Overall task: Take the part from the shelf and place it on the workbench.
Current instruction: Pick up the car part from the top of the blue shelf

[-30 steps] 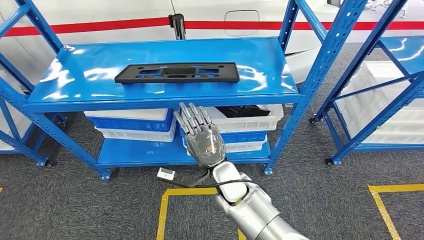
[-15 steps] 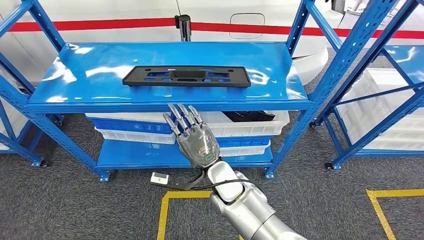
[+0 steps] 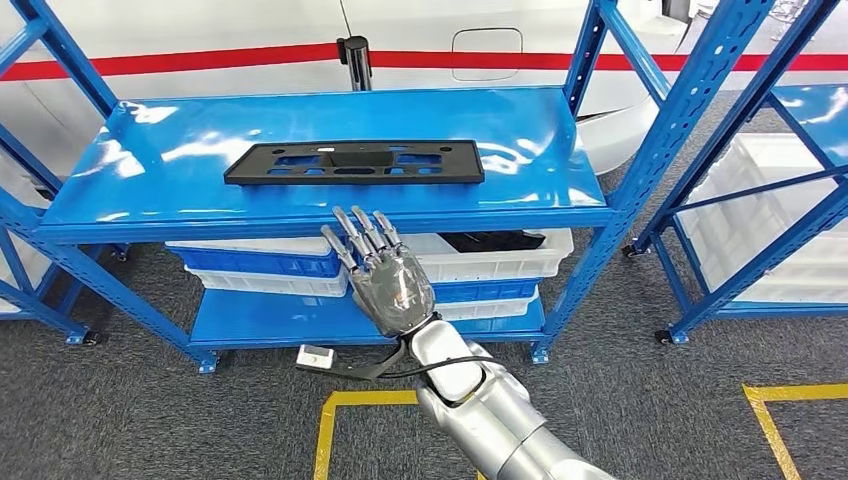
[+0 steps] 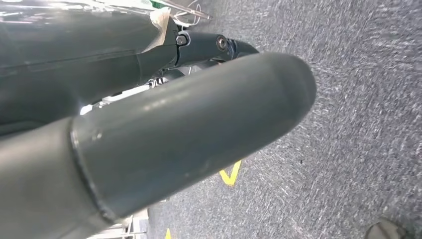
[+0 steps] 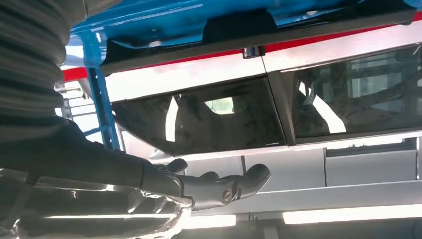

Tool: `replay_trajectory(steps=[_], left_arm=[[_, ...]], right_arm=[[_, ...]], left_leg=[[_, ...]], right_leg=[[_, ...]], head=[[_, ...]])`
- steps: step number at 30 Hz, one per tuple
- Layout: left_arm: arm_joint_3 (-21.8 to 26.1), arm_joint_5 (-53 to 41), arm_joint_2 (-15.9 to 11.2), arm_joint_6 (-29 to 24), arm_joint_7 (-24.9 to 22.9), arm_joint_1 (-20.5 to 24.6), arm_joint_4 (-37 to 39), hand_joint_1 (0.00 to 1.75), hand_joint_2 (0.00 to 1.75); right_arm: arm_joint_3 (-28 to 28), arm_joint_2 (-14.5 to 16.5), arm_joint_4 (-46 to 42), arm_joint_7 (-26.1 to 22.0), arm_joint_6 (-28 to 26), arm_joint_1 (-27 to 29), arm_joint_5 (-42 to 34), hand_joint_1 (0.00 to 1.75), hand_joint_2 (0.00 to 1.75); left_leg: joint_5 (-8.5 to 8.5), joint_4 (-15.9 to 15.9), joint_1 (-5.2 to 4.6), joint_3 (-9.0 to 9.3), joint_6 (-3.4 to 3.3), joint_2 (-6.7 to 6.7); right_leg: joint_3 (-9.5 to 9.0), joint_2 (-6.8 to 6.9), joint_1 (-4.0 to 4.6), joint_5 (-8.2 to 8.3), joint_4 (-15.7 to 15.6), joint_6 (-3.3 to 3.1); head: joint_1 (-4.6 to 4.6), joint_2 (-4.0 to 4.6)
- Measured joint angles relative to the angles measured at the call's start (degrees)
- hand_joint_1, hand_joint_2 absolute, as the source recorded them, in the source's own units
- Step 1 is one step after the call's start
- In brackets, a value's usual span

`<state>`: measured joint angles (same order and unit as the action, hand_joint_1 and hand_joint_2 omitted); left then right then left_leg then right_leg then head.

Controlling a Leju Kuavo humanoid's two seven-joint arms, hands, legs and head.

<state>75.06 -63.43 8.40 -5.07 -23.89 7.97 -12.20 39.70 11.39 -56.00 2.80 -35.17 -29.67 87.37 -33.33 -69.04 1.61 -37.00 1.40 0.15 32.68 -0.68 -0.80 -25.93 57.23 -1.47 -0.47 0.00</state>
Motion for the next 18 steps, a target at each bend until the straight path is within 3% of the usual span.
replay_trajectory(steps=[1,2,3,5,7,11,13,15,17,18], left_arm=[[0.0,0.0,0.0,-0.1,0.0,0.0,0.0,0.0,0.0],[0.0,0.0,0.0,-0.1,0.0,-0.1,0.0,0.0,0.0],[0.0,-0.1,0.0,-0.1,0.0,-0.1,0.0,0.0,0.0],[0.0,-0.2,0.0,-0.1,0.0,-0.1,0.0,0.0,0.0],[0.0,-0.4,-0.1,0.0,0.0,0.0,0.0,0.0,0.0],[0.0,-0.6,-0.1,0.1,0.0,0.0,0.0,0.0,0.0],[0.0,-0.6,-0.1,0.0,0.0,0.0,0.0,0.0,0.0],[0.0,-0.6,-0.1,-0.2,0.0,0.0,0.0,0.0,0.0],[0.0,-0.5,-0.1,-0.3,0.0,0.0,0.0,0.0,0.0],[0.0,-0.5,-0.1,-0.4,0.0,0.0,0.0,0.0,0.0]], right_arm=[[0.0,0.1,0.2,0.0,0.0,0.0,0.0,0.0,1.75],[0.0,0.1,0.4,0.0,0.0,0.0,0.0,0.0,1.75],[0.0,0.1,0.5,0.0,0.0,0.0,0.0,0.0,1.75],[0.0,0.1,0.8,0.1,-0.1,0.0,0.0,0.0,1.75],[0.0,0.0,0.9,0.3,-0.1,-0.1,0.0,0.0,1.75],[0.1,0.0,1.1,0.4,-0.2,-0.2,0.0,0.0,1.75],[0.1,0.0,1.2,0.4,-0.3,-0.4,0.1,0.0,1.75],[0.2,-0.1,1.4,0.4,-0.4,-0.4,0.1,0.0,1.75],[0.2,-0.2,1.6,0.4,-0.5,-0.3,0.1,0.0,1.75],[0.2,-0.3,1.7,0.4,-0.5,-0.2,0.1,0.0,1.75]], left_leg=[[-0.75,-3.1,0.04,-2.07,0.18,0.0],[-0.44,-4.4,0.09,-3.41,0.29,-0.01],[1.04,-3.6,0.14,-3.64,0.32,-0.02],[5.82,3.4,0.23,-1.12,0.12,-0.15],[8.46,9.5,0.03,1.57,-0.36,-0.28],[8.24,11.0,-0.48,2.47,-1.76,-0.23],[8.17,11.3,-0.37,2.95,-2.68,-0.3],[7.86,11.4,-0.45,3.23,-3.38,-0.34],[7.6,11.3,-0.58,3.42,-3.57,-0.29],[7.47,11.3,-0.61,3.57,-3.56,-0.25]], right_leg=[[-0.11,-0.02,0.05,-0.15,0.0,-0.1],[-0.25,-0.06,0.07,-0.31,0.0,-0.13],[-0.47,-0.14,0.07,-0.5,0.0,-0.09],[-1.15,-0.29,0.07,-1.0,0.0,0.24],[-1.59,-0.37,0.5,-1.56,0.1,0.89],[-1.65,-0.25,0.77,-2.33,0.2,2.09],[0.02,-0.01,0.74,-3.92,3.8,2.24],[4.23,0.12,0.64,-6.74,11.5,1.98],[7.99,0.13,0.59,-8.32,17.6,2.03],[8.76,0.14,0.58,-8.08,18.3,2.28]], head=[[0.01,0.0],[0.0,0.0],[-0.02,0.0],[-0.05,0.0],[-0.02,0.0],[0.08,0.0],[0.15,0.0],[0.25,0.0],[0.25,0.0],[0.26,0.0]])
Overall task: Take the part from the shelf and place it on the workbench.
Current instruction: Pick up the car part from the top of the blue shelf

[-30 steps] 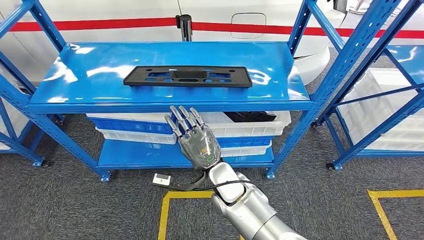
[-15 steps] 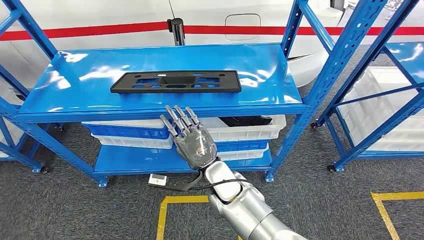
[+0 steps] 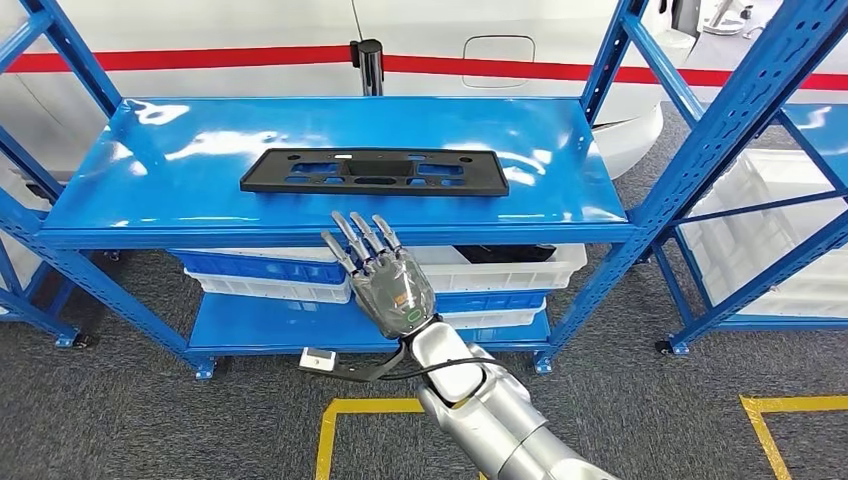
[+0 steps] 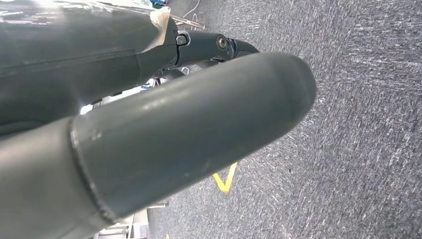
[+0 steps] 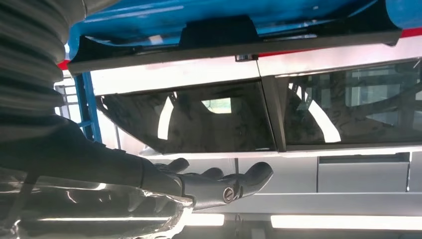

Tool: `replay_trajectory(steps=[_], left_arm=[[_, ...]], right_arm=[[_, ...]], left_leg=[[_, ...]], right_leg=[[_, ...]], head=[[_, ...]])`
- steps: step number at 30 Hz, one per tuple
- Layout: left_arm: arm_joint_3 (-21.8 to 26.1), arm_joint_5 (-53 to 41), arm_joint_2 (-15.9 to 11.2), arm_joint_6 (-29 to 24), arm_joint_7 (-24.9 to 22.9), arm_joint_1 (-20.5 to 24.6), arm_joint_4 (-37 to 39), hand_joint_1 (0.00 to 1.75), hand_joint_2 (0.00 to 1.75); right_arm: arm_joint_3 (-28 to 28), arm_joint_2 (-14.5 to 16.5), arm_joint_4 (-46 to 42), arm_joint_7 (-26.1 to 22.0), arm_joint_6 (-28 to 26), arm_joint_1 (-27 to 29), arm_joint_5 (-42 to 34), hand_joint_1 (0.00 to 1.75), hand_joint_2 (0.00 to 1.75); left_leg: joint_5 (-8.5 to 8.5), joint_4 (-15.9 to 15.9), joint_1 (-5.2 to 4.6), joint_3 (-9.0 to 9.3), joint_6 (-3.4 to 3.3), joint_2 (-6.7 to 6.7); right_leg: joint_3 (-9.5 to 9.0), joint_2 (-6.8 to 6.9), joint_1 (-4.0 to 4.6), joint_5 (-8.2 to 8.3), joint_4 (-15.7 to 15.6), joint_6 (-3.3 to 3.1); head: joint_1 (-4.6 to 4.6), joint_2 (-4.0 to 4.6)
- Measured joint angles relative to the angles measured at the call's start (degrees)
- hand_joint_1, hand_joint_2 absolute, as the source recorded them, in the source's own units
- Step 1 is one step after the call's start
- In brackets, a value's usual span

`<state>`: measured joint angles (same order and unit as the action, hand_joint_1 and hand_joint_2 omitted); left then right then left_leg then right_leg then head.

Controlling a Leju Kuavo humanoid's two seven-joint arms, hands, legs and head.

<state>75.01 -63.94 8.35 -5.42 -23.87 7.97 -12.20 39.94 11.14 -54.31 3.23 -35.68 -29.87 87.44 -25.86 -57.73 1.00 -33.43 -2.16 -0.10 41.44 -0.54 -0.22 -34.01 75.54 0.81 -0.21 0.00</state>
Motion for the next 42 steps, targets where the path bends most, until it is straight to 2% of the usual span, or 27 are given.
replay_trajectory(steps=[1,3,4,5,6,9,11,14,15,16,17,18,20,21,22,25,27,28,30,31,32,33,35,36,38,41,42], left_arm=[[0.0,0.0,0.0,0.0,0.0,0.0,0.0,0.0,0.0],[0.0,0.1,0.0,0.0,0.0,0.0,0.0,0.0,0.0],[0.0,0.1,0.0,0.0,0.0,0.0,0.0,0.0,0.0],[0.0,0.1,0.0,0.0,0.0,0.0,0.0,0.0,0.0],[0.0,0.1,0.0,0.0,0.0,0.0,0.0,0.0,0.0],[0.0,0.0,0.0,0.0,0.0,0.0,0.0,0.0,0.0],[0.0,-0.1,0.0,0.0,0.0,0.0,0.0,0.0,0.0],[0.0,-0.2,0.1,0.1,0.0,0.0,0.0,0.0,0.0],[0.0,-0.2,0.0,0.1,0.0,0.0,0.0,0.0,0.0],[0.0,-0.2,0.0,0.1,0.0,-0.1,0.0,0.0,0.0],[0.0,-0.2,0.0,0.1,0.0,-0.1,0.0,0.0,0.0],[0.0,-0.2,0.0,0.1,0.0,-0.1,0.0,0.0,0.0],[0.0,-0.2,-0.1,0.1,0.0,-0.1,0.0,0.0,0.0],[0.0,-0.2,-0.1,0.1,0.0,-0.1,0.0,0.0,0.0],[0.0,-0.2,-0.1,0.1,0.0,0.0,0.0,0.0,0.0],[0.0,-0.2,-0.1,0.2,0.0,0.0,0.0,0.0,0.0],[0.0,-0.1,-0.1,0.2,0.0,0.0,0.0,0.0,0.0],[0.0,-0.1,-0.1,0.1,0.0,0.0,0.0,0.0,0.0],[0.0,0.0,-0.1,0.1,0.0,0.0,0.0,0.0,0.0],[0.0,0.0,-0.1,0.0,0.0,0.0,0.0,0.0,0.0],[0.0,0.0,-0.1,0.0,0.0,-0.1,0.0,0.0,0.0],[0.0,0.1,-0.1,0.0,0.0,-0.1,0.0,0.0,0.0],[0.0,0.2,-0.1,0.0,0.0,-0.2,0.0,0.0,0.0],[0.0,0.3,0.0,0.0,0.0,-0.2,0.0,0.0,0.0],[0.0,0.3,0.1,-0.1,0.0,-0.1,0.0,0.0,0.0],[0.0,0.1,0.0,-0.1,0.0,-0.1,0.0,0.0,0.0],[0.0,0.0,0.1,-0.1,0.0,0.0,0.0,0.0,0.0]], right_arm=[[0.0,0.0,0.1,0.0,0.0,0.0,0.0,0.0,1.75],[0.1,0.0,0.2,0.0,0.0,0.0,0.0,0.0,1.75],[0.1,0.0,0.2,0.0,0.0,0.0,0.0,0.0,1.75],[0.1,0.0,0.2,0.0,0.0,-0.1,0.0,0.0,1.75],[0.1,0.0,0.2,0.0,-0.1,-0.1,0.0,0.0,1.75],[0.1,0.1,0.3,0.2,-0.1,-0.2,0.0,0.0,1.75],[0.1,0.2,0.2,0.5,-0.2,-0.2,0.1,0.0,1.75],[0.1,0.3,0.3,0.9,-0.2,0.0,0.5,0.0,1.75],[0.1,0.3,0.3,1.0,-0.2,0.1,0.8,0.0,1.75],[0.1,0.3,0.3,1.0,-0.1,0.3,0.9,0.0,1.75],[0.1,0.3,0.3,1.0,0.0,0.4,1.1,0.0,1.75],[0.1,0.3,0.3,1.0,0.1,0.5,1.2,0.0,1.75],[0.1,0.3,0.2,1.0,0.4,0.6,1.3,0.0,1.75],[0.1,0.3,0.2,1.1,0.4,0.6,1.4,0.0,1.75],[0.1,0.4,0.2,1.1,0.5,0.5,1.4,0.0,1.75],[0.1,0.4,0.1,1.1,0.5,0.4,1.4,0.0,1.75],[0.2,0.5,0.1,1.0,0.5,0.3,1.4,0.0,1.75],[0.2,0.5,0.0,1.0,0.5,0.2,1.4,0.0,1.75],[0.2,0.4,0.1,0.9,0.4,0.2,1.3,0.0,1.75],[0.2,0.4,0.2,0.8,0.4,0.4,1.3,0.0,1.75],[0.2,0.3,0.3,0.8,0.4,0.6,1.2,0.0,1.75],[0.2,0.3,0.4,0.7,0.4,0.7,1.2,0.0,1.75],[0.2,0.3,0.5,0.6,0.4,0.8,1.1,0.0,1.75],[0.2,0.3,0.5,0.5,0.3,0.7,1.1,0.0,1.75],[0.3,0.3,0.7,0.4,0.3,0.7,1.0,0.0,1.75],[0.3,0.4,0.8,0.3,0.2,0.5,1.0,0.0,1.75],[0.3,0.5,0.9,0.3,0.1,0.4,1.0,0.0,1.75]], left_leg=[[-0.16,0.0,-0.01,0.22,0.07,0.06],[-0.66,0.0,-0.01,0.91,0.35,0.22],[-1.01,-0.1,-0.15,1.28,0.62,0.29],[-1.35,-0.1,-0.25,1.55,0.92,0.33],[-1.66,-0.1,-0.35,1.73,1.23,0.35],[-2.3,-0.2,0.01,2.05,2.2,0.28],[-3.66,-2.9,0.31,1.08,2.84,0.26],[-7.46,-12.2,0.45,-4.08,3.51,0.27],[-8.11,-14.7,0.49,-5.81,3.65,0.26],[-7.85,-15.8,0.53,-6.95,3.74,0.26],[-6.75,-15.6,0.59,-7.45,3.78,0.25],[-4.81,-13.9,0.67,-7.33,3.78,0.24],[-0.04,-6.5,0.69,-4.56,3.58,0.1],[1.29,-3.4,0.57,-3.19,3.35,0.06],[1.8,-1.4,0.4,-2.29,3.07,0.03],[1.07,-0.7,-0.03,-1.66,1.87,0.15],[0.89,-0.2,0.07,-0.96,1.05,0.12],[0.74,-0.1,0.15,-0.6,0.62,0.06],[0.17,0.0,0.03,-0.16,0.04,0.0],[-0.13,-0.1,-0.02,0.1,-0.07,0.05],[-0.46,-0.1,-0.06,0.44,-0.07,0.13],[-0.81,-0.1,-0.08,0.9,-0.01,0.22],[-1.62,-0.1,-0.09,1.92,0.28,0.38],[-2.13,-0.1,-0.24,2.42,0.55,0.45],[-2.97,-0.1,-0.45,3.0,1.17,0.53],[-3.86,-0.4,-0.17,3.22,2.18,0.37],[-4.48,-1.6,-0.01,2.75,2.52,0.31]], right_leg=[[-0.26,0.01,-0.01,1.03,-1.3,0.33],[-3.1,0.06,-0.07,4.79,-8.5,1.05],[-4.84,0.07,-0.01,6.57,-12.5,1.11],[-6.24,0.08,0.02,7.79,-15.5,0.88],[-7.04,0.06,0.09,8.32,-17.1,0.44],[-7.69,-0.12,0.05,8.27,-17.7,-1.01],[-8.39,-0.21,-0.33,8.1,-18.0,-1.82],[-9.11,-0.2,-0.4,7.58,-18.1,-2.63],[-9.25,-0.21,-0.36,7.42,-18.1,-2.73],[-9.43,-0.25,-0.35,7.23,-18.1,-2.76],[-9.7,-0.31,-0.35,6.99,-18.1,-2.71],[-10.11,-0.4,-0.37,6.66,-18.1,-2.61],[-11.03,-0.52,-0.3,5.86,-18.1,-2.19],[-11.39,-0.55,-0.12,5.44,-18.1,-1.88],[-11.53,-0.55,0.03,5.09,-18.1,-1.53],[-11.73,-0.48,0.19,4.41,-18.4,-0.52],[-11.19,-0.18,0.15,3.43,-16.5,-0.1],[-9.82,-0.04,0.13,2.34,-13.6,-0.11],[-4.94,0.05,0.03,-0.26,-5.5,-0.37],[-2.68,0.05,0.02,-0.9,-2.4,-0.32],[-1.31,0.05,0.02,-0.6,-1.1,-0.06],[-1.16,0.05,0.02,0.72,-2.3,0.34],[-3.53,0.08,0.06,5.11,-9.6,0.94],[-5.02,0.09,0.19,7.02,-13.3,0.87],[-6.61,0.08,0.37,8.68,-17.0,0.17],[-7.29,-0.12,0.01,8.49,-17.4,-0.95],[-7.71,-0.17,-0.22,8.36,-17.7,-1.35]], head=[[-0.01,0.0],[0.03,0.0],[0.0,0.0],[-0.02,0.0],[-0.08,0.0],[-0.09,0.0],[-0.25,0.0],[-0.4,0.0],[-0.4,0.0],[-0.4,0.0],[-0.43,0.0],[-0.43,0.0],[-0.46,0.0],[-0.46,0.0],[-0.48,0.0],[-0.51,0.0],[-0.44,0.0],[-0.4,0.0],[-0.34,0.0],[-0.35,0.0],[-0.34,0.0],[-0.33,0.0],[-0.29,0.0],[-0.3,0.0],[-0.33,0.0],[-0.39,0.0],[-0.48,0.0]])
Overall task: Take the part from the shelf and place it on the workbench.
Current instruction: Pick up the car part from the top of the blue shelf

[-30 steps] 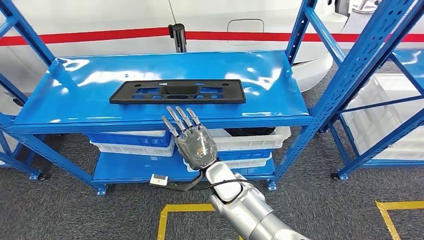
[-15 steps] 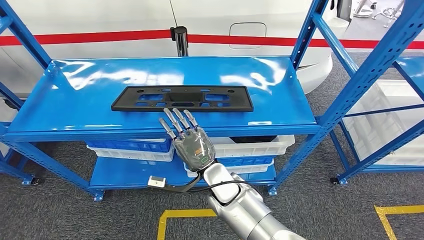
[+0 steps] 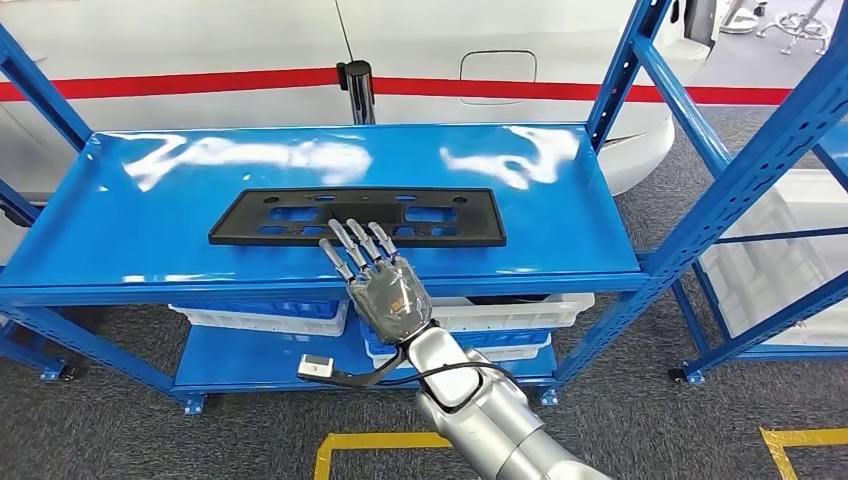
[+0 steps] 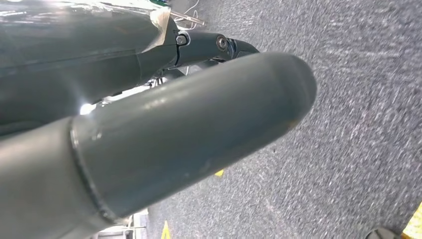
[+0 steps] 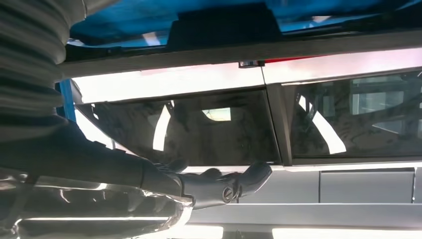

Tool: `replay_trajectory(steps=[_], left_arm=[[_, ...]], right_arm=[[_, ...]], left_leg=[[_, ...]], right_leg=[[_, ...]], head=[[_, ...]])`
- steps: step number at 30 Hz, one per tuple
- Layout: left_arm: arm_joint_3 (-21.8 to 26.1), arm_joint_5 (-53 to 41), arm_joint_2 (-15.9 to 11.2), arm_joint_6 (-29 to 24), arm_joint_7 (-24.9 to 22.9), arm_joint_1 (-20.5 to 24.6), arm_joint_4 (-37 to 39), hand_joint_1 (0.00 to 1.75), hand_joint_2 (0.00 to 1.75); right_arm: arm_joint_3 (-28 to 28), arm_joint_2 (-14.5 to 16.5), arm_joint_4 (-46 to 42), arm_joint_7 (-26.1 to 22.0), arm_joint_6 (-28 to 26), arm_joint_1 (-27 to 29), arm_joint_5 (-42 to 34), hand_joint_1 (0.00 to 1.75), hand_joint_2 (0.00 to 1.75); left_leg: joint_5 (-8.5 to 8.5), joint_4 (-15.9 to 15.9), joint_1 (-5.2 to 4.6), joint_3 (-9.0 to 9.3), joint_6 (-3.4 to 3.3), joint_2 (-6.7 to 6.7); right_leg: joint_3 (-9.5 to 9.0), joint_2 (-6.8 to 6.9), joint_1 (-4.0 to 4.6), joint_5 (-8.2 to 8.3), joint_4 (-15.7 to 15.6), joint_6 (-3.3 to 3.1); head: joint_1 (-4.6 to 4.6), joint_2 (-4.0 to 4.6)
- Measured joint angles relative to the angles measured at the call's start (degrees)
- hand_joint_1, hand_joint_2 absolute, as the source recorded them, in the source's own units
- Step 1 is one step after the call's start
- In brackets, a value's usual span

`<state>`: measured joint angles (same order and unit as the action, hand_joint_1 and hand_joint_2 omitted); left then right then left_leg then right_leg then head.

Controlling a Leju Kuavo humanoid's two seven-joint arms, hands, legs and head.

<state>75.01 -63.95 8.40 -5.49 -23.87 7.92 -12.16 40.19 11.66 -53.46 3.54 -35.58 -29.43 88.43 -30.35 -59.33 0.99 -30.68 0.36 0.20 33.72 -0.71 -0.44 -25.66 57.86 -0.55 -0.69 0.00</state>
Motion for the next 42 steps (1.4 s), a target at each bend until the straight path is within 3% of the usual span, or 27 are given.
replay_trajectory(steps=[2,4,5,6,8,9,10,14,16,19,20,21,23,25,26,28,31,34,35,36,37,39,40,42], left_arm=[[0.0,-0.2,0.0,0.0,0.0,0.0,0.0,0.0,0.0],[0.0,-0.2,0.0,0.0,0.0,-0.1,0.0,0.0,0.0],[0.0,-0.2,-0.1,0.0,0.0,-0.1,0.0,0.0,0.0],[0.0,-0.1,-0.1,0.0,0.0,-0.2,0.0,0.0,0.0],[0.0,0.0,-0.2,0.0,0.0,-0.2,0.0,0.0,0.0],[0.0,0.0,-0.3,-0.1,0.0,-0.2,0.0,0.0,0.0],[0.0,0.1,-0.3,-0.1,0.0,-0.2,0.0,0.0,0.0],[0.0,0.3,-0.2,-0.3,0.0,-0.1,0.1,0.0,0.0],[0.0,0.3,-0.2,-0.3,0.0,-0.1,0.1,0.0,0.0],[0.0,0.3,-0.2,-0.4,0.0,-0.1,0.1,0.0,0.0],[0.0,0.3,-0.2,-0.5,0.0,-0.1,0.1,0.0,0.0],[0.0,0.3,-0.3,-0.5,0.0,-0.1,0.1,0.0,0.0],[0.0,0.3,-0.2,-0.6,0.0,-0.2,0.1,0.0,0.0],[0.0,0.3,-0.1,-0.7,0.0,-0.2,0.1,0.0,0.0],[0.0,0.3,-0.1,-0.7,0.0,-0.2,0.1,0.0,0.0],[0.0,0.3,-0.1,-0.8,0.0,-0.2,0.1,0.0,0.0],[0.0,0.3,0.0,-1.0,0.0,-0.2,0.1,0.0,0.0],[0.0,0.4,0.0,-1.1,0.0,-0.2,0.1,0.0,0.0],[0.0,0.4,-0.1,-1.2,0.0,-0.2,0.1,0.0,0.0],[0.0,0.4,-0.1,-1.3,0.0,-0.2,0.1,0.0,0.0],[0.0,0.5,-0.1,-1.5,0.0,-0.2,0.1,0.0,0.0],[0.0,0.5,-0.1,-2.1,0.0,-0.2,0.1,0.0,0.0],[0.0,0.5,-0.1,-2.3,0.0,-0.2,0.1,0.0,0.0],[0.0,0.5,-0.1,-2.8,0.0,-0.1,0.1,0.0,0.0]], right_arm=[[0.0,0.2,0.2,0.0,-0.2,-0.1,-0.1,0.0,1.75],[0.0,0.3,0.5,-0.1,-0.3,-0.1,-0.2,0.0,1.75],[0.0,0.4,0.6,-0.1,-0.3,0.0,-0.2,0.0,1.75],[0.0,0.4,0.8,-0.2,-0.3,0.1,-0.2,0.0,1.75],[0.0,0.6,1.1,-0.4,-0.3,0.2,-0.3,0.0,1.75],[0.0,0.7,1.1,-0.5,-0.3,0.2,-0.3,0.0,1.75],[0.0,0.8,1.2,-0.6,-0.3,0.1,-0.4,0.0,1.75],[0.0,1.1,1.4,-0.7,-0.4,-0.1,-0.4,0.0,1.75],[0.0,1.3,1.4,-0.7,-0.4,-0.2,-0.4,0.0,1.75],[0.1,1.2,1.6,-0.7,-0.4,-0.1,-0.4,0.0,1.75],[0.1,1.1,1.7,-0.7,-0.4,0.1,-0.5,0.0,1.75],[0.1,1.1,1.8,-0.7,-0.4,0.1,-0.5,0.0,1.75],[0.1,1.0,1.9,-0.7,-0.4,0.1,-0.5,0.0,1.75],[0.1,1.0,2.1,-0.7,-0.4,0.0,-0.5,0.0,1.75],[0.1,1.0,2.2,-0.5,-0.4,0.0,-0.5,0.0,1.75],[0.1,1.0,2.5,0.2,-0.3,-0.2,-0.2,0.0,1.75],[0.0,1.2,3.2,1.9,-0.1,-0.5,0.9,0.0,1.75],[-0.1,1.3,4.1,2.7,0.3,-0.8,1.3,0.0,1.75],[0.0,1.3,4.5,3.1,0.4,-0.8,1.4,0.0,1.75],[0.0,1.3,4.8,3.9,0.7,-0.8,1.5,0.0,1.75],[0.1,1.3,5.2,5.2,1.0,-0.9,1.5,0.0,1.75],[0.5,1.2,6.4,8.9,2.1,-1.6,1.5,0.0,1.75],[0.8,1.2,7.2,10.6,2.6,-2.2,1.5,0.0,1.75],[1.2,1.1,9.3,13.3,3.3,-3.9,1.5,0.0,1.75]], left_leg=[[-2.14,-5.7,0.25,-3.01,0.62,-0.06],[-3.86,-12.8,0.4,-7.8,1.12,-0.05],[-3.47,-14.5,0.5,-9.59,1.32,-0.06],[-1.84,-14.0,0.63,-10.31,1.45,-0.07],[3.57,-7.6,1.01,-8.73,1.65,-0.26],[5.48,-4.0,1.0,-7.33,1.74,-0.4],[6.33,-1.5,0.95,-6.14,1.52,-0.51],[5.25,0.2,0.54,-4.78,-0.31,-0.36],[4.93,0.4,0.61,-4.2,-1.24,-0.34],[4.21,0.4,0.35,-3.55,-2.16,-0.34],[3.95,0.4,0.2,-3.29,-2.29,-0.27],[3.67,0.4,0.06,-2.96,-2.32,-0.18],[3.02,0.4,-0.11,-2.05,-2.2,0.01],[2.28,0.4,-0.32,-1.28,-1.78,0.15],[1.97,0.4,-0.37,-1.07,-1.51,0.2],[1.55,0.5,-0.23,-0.89,-0.85,0.21],[0.08,-1.8,0.2,-1.81,0.13,0.0],[-3.73,-11.7,0.38,-7.3,0.92,-0.02],[-4.12,-14.3,0.48,-9.17,1.14,-0.03],[-3.39,-14.9,0.59,-10.23,1.3,-0.05],[-1.46,-13.1,0.7,-10.07,1.38,-0.07],[3.35,-5.7,0.85,-7.34,1.35,-0.18],[4.78,-2.3,0.78,-5.77,1.2,-0.22],[5.36,0.6,0.59,-4.27,0.83,-0.26]], right_leg=[[-0.89,-0.02,-0.26,-0.41,-0.3,-0.72],[-1.57,-0.01,-0.27,-1.04,-0.3,-1.11],[-1.95,-0.06,-0.28,-1.4,-0.3,-1.13],[-2.45,-0.15,-0.33,-1.82,-0.3,-1.01],[-3.68,-0.29,-0.41,-2.83,-0.3,-0.58],[-4.09,-0.33,-0.21,-3.39,-0.3,-0.23],[-4.27,-0.36,0.0,-3.84,-0.3,0.13],[-4.56,-0.14,0.47,-4.86,-0.4,1.35],[-3.42,0.1,0.41,-6.3,2.7,1.57],[3.47,0.21,0.31,-9.98,14.3,1.19],[5.47,0.22,0.31,-10.17,16.7,1.28],[6.38,0.22,0.32,-9.3,16.9,1.54],[4.91,0.23,0.41,-5.08,10.6,2.08],[2.26,0.21,0.7,-1.18,3.5,1.71],[1.53,0.19,0.83,-0.29,1.8,1.29],[1.1,0.11,1.02,-0.08,1.1,0.42],[0.09,-0.03,0.36,-0.05,0.2,-0.82],[-0.83,-0.01,0.19,-0.47,-0.1,-1.61],[-1.0,-0.04,0.2,-0.63,-0.1,-1.71],[-1.19,-0.11,0.19,-0.81,-0.1,-1.7],[-1.45,-0.21,0.16,-1.03,-0.1,-1.59],[-2.11,-0.38,0.16,-1.57,-0.1,-1.16],[-2.28,-0.43,0.33,-1.84,0.0,-0.88],[-2.2,-0.46,0.87,-2.22,0.2,-0.55]], head=[[-0.21,0.0],[-0.3,0.0],[-0.3,0.0],[-0.31,0.0],[-0.32,0.0],[-0.38,0.0],[-0.43,0.0],[-0.17,0.0],[-0.08,0.0],[0.05,0.0],[0.05,0.0],[0.06,0.0],[0.07,0.0],[0.01,0.0],[-0.04,0.0],[-0.13,0.0],[-0.23,0.0],[-0.37,0.0],[-0.36,0.0],[-0.36,0.0],[-0.38,0.0],[-0.36,0.0],[-0.36,0.0],[-0.33,0.0]])
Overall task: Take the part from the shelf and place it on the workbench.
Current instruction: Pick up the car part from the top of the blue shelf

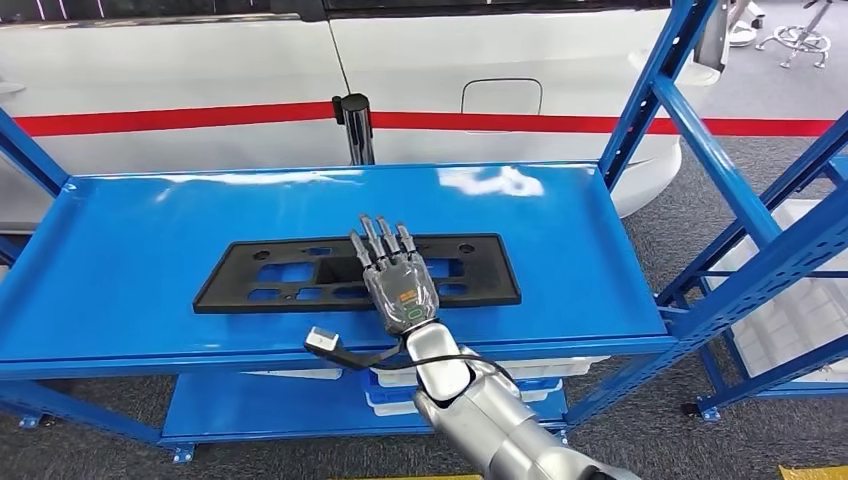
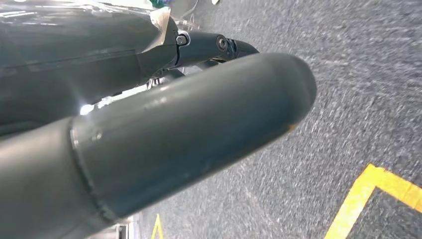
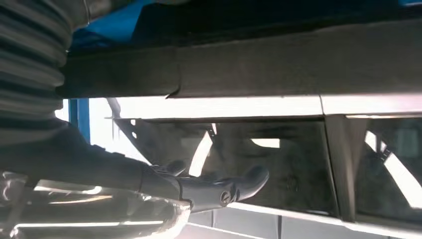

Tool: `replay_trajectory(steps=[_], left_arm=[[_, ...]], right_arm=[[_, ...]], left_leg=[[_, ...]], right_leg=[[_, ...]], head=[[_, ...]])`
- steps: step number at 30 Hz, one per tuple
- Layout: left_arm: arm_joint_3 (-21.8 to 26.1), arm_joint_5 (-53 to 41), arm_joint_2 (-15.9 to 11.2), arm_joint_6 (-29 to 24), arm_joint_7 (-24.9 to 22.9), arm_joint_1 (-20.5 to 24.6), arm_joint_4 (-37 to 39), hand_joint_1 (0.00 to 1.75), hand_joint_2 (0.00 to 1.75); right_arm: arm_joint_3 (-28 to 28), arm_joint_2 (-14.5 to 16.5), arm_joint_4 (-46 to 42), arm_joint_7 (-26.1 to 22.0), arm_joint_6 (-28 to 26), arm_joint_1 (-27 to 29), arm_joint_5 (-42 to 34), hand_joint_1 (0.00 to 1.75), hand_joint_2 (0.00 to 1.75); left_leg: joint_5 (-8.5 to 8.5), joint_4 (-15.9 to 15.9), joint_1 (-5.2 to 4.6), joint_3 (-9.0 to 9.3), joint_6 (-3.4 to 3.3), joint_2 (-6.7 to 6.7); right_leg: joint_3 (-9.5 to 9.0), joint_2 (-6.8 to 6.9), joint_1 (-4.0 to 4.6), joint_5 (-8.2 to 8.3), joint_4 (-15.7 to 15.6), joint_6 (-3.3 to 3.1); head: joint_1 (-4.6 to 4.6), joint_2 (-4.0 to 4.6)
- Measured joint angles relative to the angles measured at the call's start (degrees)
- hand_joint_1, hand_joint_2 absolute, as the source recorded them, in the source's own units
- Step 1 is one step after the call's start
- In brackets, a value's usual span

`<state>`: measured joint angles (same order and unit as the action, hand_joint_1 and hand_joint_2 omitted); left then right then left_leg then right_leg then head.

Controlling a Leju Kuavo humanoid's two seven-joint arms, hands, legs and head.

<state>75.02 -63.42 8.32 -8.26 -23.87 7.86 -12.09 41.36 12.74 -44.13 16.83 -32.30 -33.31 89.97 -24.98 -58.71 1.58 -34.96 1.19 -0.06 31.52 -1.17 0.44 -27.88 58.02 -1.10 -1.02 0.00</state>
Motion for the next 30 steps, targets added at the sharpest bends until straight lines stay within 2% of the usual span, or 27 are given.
replay_trajectory(steps=[4,8,10,12,13,15,30], left_arm=[[0.0,-0.2,0.1,-0.3,0.0,0.1,0.0,0.0,0.0],[0.0,-0.7,0.1,-0.3,0.0,0.0,0.0,0.0,0.0],[0.0,-0.7,0.1,-0.5,0.0,0.1,0.0,0.0,0.0],[0.0,-0.7,0.1,-0.7,0.0,0.1,0.0,0.0,0.0],[0.0,-0.7,0.1,-0.8,0.0,0.1,0.0,0.0,0.0],[0.0,-0.6,0.1,-0.9,0.0,0.1,0.0,0.0,0.0],[0.0,-0.6,0.1,-1.0,0.0,0.1,0.0,0.0,0.0]], right_arm=[[0.2,-0.1,4.4,3.5,0.2,-2.9,0.0,0.0,1.75],[0.2,-0.1,7.3,5.1,0.5,-4.6,0.0,0.03,1.75],[0.2,-0.1,8.6,5.8,1.1,-5.3,0.0,0.72,1.75],[0.3,-0.1,10.2,6.7,2.3,-6.2,0.0,1.5,1.75],[0.3,-0.1,11.0,7.0,3.0,-6.6,0.0,1.57,1.75],[0.3,0.0,12.5,7.5,4.1,-7.4,0.0,1.62,1.75],[0.3,0.3,16.6,7.6,5.5,-8.4,0.0,1.62,1.75]], left_leg=[[-0.15,0.3,-0.6,0.24,-0.45,0.17],[-0.54,0.3,-0.9,0.67,-1.14,0.2],[-0.67,0.3,-0.95,0.93,-1.32,0.2],[-0.72,0.3,-0.98,1.09,-1.4,0.2],[-0.73,0.2,-0.98,1.13,-1.42,0.2],[-0.74,0.2,-0.99,1.19,-1.43,0.21],[-0.74,0.3,-0.74,1.32,-1.4,0.2]], right_leg=[[0.13,0.13,0.09,-0.18,-0.1,0.09],[-0.13,0.18,-0.05,-0.44,-0.4,0.62],[-0.41,0.18,-0.08,-0.51,-0.5,0.74],[-0.57,0.18,-0.13,-0.53,-0.5,0.76],[-0.61,0.18,-0.17,-0.53,-0.6,0.76],[-0.68,0.18,-0.23,-0.53,-0.6,0.77],[-0.8,0.18,-0.18,-0.55,-0.5,0.74]], head=[[0.02,0.0],[0.01,0.0],[0.01,0.0],[0.01,0.0],[0.01,0.0],[0.01,0.0],[-0.01,0.0]])
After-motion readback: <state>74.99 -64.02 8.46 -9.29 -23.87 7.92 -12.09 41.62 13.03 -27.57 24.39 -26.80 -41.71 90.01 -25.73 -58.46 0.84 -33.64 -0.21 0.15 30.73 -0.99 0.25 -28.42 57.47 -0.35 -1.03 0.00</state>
